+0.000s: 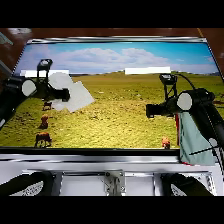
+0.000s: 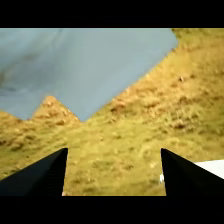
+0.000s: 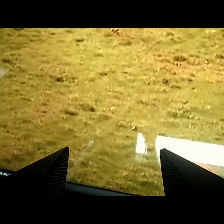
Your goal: Fold the shirts.
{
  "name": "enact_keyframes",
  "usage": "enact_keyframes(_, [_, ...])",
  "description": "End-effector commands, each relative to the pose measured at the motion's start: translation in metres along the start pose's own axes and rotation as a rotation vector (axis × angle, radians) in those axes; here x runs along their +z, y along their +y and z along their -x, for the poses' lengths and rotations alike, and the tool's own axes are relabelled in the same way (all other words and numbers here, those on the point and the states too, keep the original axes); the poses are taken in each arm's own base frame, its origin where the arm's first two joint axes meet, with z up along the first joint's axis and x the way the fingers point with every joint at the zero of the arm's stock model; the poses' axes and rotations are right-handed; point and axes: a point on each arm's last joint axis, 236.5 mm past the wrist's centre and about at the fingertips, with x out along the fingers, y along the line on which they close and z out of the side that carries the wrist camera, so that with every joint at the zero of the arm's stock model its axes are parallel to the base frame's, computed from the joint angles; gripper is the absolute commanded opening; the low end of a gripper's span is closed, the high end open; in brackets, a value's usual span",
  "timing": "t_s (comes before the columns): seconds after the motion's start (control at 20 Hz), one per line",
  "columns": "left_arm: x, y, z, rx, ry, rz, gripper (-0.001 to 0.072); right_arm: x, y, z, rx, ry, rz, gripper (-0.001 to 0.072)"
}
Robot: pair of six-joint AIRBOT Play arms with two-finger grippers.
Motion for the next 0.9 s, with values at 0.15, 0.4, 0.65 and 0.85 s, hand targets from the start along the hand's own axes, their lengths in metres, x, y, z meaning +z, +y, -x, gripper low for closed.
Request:
enact_keyframes(0.15, [0.080, 0.101, -0.059, 0.102, 0.012, 0.156, 0.0703, 0.005, 0.000, 0.000, 0.000, -0.020, 0.001, 0.0693])
enact_keyframes(0.4, [0.060, 0.114, -0.141, 0.089, 0.198, 0.153, 0.0706, 0.007, 0.000, 0.000, 0.001, -0.029, 0.001, 0.0693])
enact_keyframes(0.65, [0.023, 0.109, -0.179, 0.059, 0.342, 0.130, 0.0704, 0.007, 0.000, 0.000, 0.002, -0.030, -0.018, 0.0693])
enact_keyframes(0.85, [0.031, 0.110, -0.185, 0.060, 0.301, 0.136, 0.0038, 0.007, 0.000, 0.000, 0.002, -0.030, -0.022, 0.0693])
